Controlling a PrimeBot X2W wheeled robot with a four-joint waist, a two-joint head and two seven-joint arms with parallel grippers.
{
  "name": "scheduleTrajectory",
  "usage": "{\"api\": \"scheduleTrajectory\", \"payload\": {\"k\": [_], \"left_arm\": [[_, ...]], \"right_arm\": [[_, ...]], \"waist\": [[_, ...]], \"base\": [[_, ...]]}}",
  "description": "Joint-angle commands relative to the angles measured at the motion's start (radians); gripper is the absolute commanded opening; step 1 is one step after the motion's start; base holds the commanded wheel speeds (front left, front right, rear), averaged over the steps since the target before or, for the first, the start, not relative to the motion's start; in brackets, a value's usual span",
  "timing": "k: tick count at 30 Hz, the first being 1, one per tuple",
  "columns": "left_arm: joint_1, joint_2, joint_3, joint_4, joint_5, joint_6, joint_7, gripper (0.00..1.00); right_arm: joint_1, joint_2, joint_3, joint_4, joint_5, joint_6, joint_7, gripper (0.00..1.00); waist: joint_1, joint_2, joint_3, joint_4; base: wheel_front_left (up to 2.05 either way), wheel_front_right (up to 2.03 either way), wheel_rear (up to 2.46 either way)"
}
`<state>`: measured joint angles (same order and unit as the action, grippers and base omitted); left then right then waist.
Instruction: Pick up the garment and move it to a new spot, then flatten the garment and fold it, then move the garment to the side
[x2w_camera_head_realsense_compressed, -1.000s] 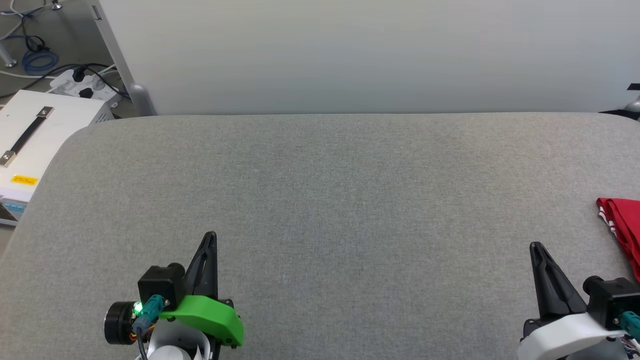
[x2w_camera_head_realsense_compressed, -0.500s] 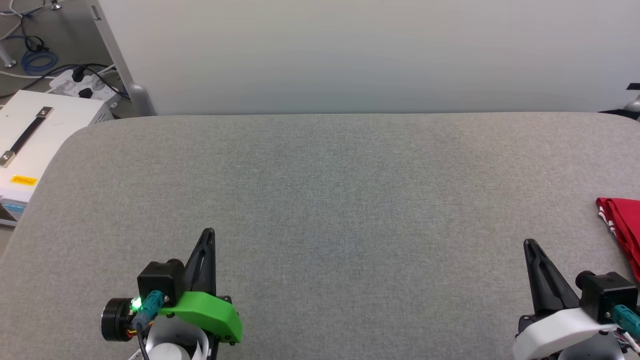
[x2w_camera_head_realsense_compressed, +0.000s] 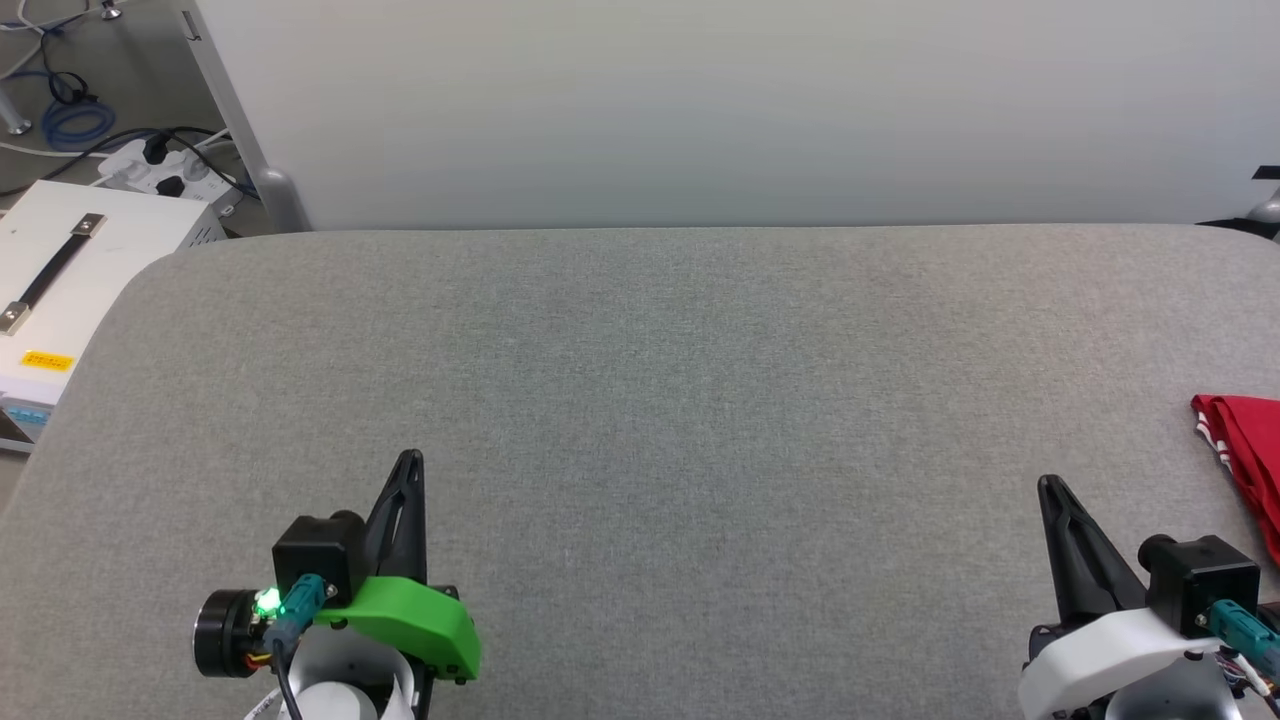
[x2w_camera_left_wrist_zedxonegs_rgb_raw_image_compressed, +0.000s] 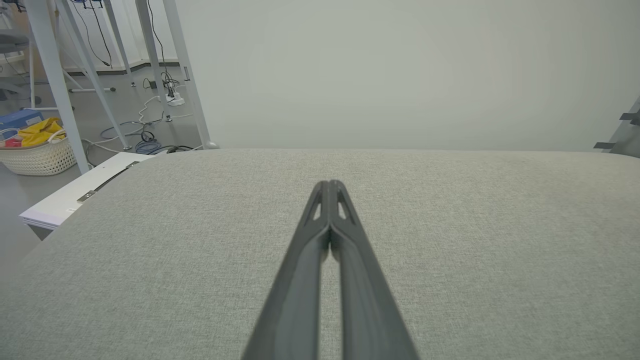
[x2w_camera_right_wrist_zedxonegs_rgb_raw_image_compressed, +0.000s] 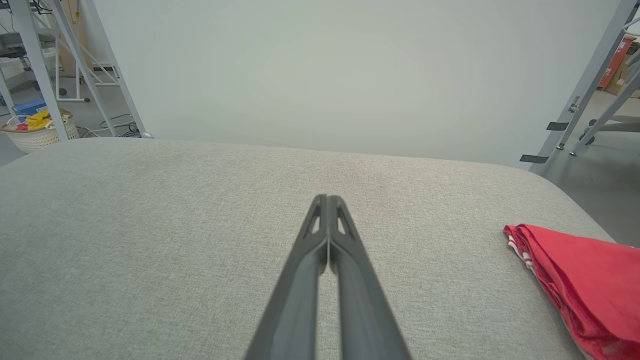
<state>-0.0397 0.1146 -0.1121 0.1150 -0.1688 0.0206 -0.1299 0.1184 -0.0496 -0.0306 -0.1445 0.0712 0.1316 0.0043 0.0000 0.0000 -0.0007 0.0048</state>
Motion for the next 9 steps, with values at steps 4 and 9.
{"api": "scheduleTrajectory", "payload": {"k": [4, 9], "left_arm": [[0.020, -0.012, 0.014, -0.014, 0.019, -0.006, 0.013, 0.00], [0.022, -0.016, 0.023, -0.023, 0.032, -0.008, 0.023, 0.00]], "right_arm": [[-0.025, -0.001, 0.004, 0.015, -0.016, -0.001, -0.002, 0.00], [-0.033, -0.001, 0.006, 0.026, -0.021, -0.001, -0.003, 0.00]], "waist": [[0.0000, 0.0000, 0.000, 0.000], [0.0000, 0.0000, 0.000, -0.001]], "base": [[0.00, 0.00, 0.00], [0.00, 0.00, 0.00]]}}
